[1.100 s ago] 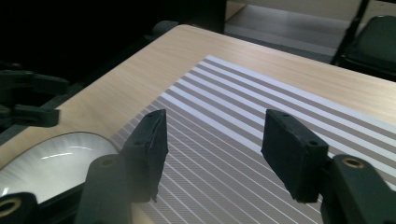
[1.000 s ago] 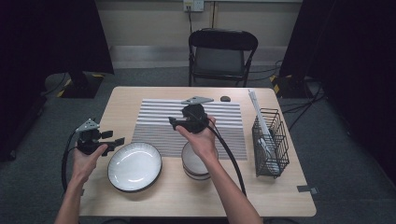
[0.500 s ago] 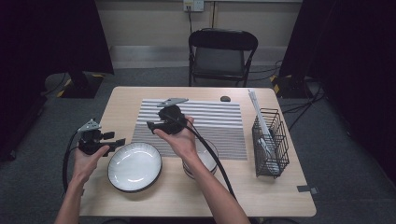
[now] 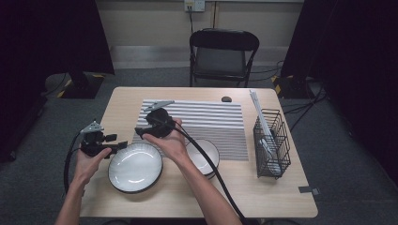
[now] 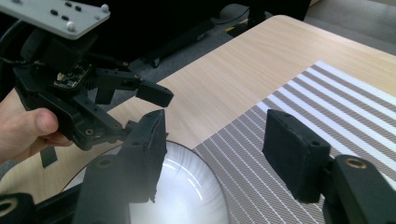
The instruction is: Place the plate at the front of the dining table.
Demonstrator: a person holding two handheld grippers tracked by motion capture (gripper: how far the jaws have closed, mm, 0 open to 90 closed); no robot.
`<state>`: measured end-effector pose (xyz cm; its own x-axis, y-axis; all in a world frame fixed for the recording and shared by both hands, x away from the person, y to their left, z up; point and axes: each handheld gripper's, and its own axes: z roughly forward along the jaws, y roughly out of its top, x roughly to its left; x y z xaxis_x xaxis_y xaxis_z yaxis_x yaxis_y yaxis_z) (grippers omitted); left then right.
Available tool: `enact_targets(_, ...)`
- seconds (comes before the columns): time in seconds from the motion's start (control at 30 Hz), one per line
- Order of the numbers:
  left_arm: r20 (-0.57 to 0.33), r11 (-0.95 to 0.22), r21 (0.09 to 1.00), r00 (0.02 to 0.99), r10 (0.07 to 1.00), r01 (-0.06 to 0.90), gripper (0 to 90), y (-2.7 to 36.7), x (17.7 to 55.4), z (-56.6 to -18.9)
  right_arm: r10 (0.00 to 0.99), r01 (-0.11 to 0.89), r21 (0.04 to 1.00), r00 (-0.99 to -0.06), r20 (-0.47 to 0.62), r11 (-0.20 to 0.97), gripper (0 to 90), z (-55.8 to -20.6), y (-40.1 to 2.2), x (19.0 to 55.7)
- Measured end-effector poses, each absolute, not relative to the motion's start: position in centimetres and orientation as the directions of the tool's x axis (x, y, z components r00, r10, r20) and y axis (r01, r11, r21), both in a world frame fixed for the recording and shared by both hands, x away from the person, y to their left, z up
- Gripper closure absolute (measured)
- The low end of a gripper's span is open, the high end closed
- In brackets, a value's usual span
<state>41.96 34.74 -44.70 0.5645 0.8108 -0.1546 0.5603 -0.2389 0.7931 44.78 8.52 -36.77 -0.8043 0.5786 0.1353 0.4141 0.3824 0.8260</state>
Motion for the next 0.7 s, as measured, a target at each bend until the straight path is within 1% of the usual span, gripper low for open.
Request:
enact_targets(0.07,-0.145,-0.246,0.794,0.566,0.811,0.555,31.5,34.8,42.0,-44.7,0.571,0.416,0.827,-0.808,0.145,0.378,40.1,-37.0,8.9,44.7)
enact_targets(0.1,-0.16,-0.232,0.795,0.562,0.812,0.561,31.5,34.8,41.9,-44.8,0.569,0.42,0.827,-0.808,0.153,0.374,40.9,-37.1,9.0,44.7)
enact_targets(0.17,-0.145,-0.232,0.795,0.547,0.825,0.561,31.6,35.0,41.8,-44.7,0.566,0.424,0.823,-0.809,0.157,0.378,41.4,-37.3,9.4,44.7)
enact_targets(0.23,-0.169,-0.214,0.796,0.548,0.819,0.566,32.2,35.4,41.8,-44.8,0.561,0.428,0.819,-0.812,0.162,0.383,41.6,-37.7,9.9,44.7)
enact_targets(0.37,-0.165,-0.217,0.789,0.539,0.826,0.574,32.1,35.7,41.7,-44.9,0.552,0.444,0.803,-0.815,0.177,0.398,46.6,-38.6,10.6,44.8)
enact_targets(0.53,-0.157,-0.235,0.786,0.552,0.819,0.572,37.2,35.8,41.7,-45.0,0.552,0.458,0.775,-0.816,0.173,0.435,51.5,-39.9,11.5,45.1)
enact_targets(0.6,-0.152,-0.243,0.781,0.552,0.82,0.575,38.5,35.8,41.8,-45.2,0.554,0.466,0.773,-0.813,0.181,0.431,54.5,-40.4,11.4,45.2)
enact_targets(0.7,-0.172,-0.224,0.779,0.543,0.822,0.586,41.4,35.9,41.9,-45.3,0.554,0.474,0.761,-0.812,0.183,0.444,57.4,-41.0,11.4,45.3)
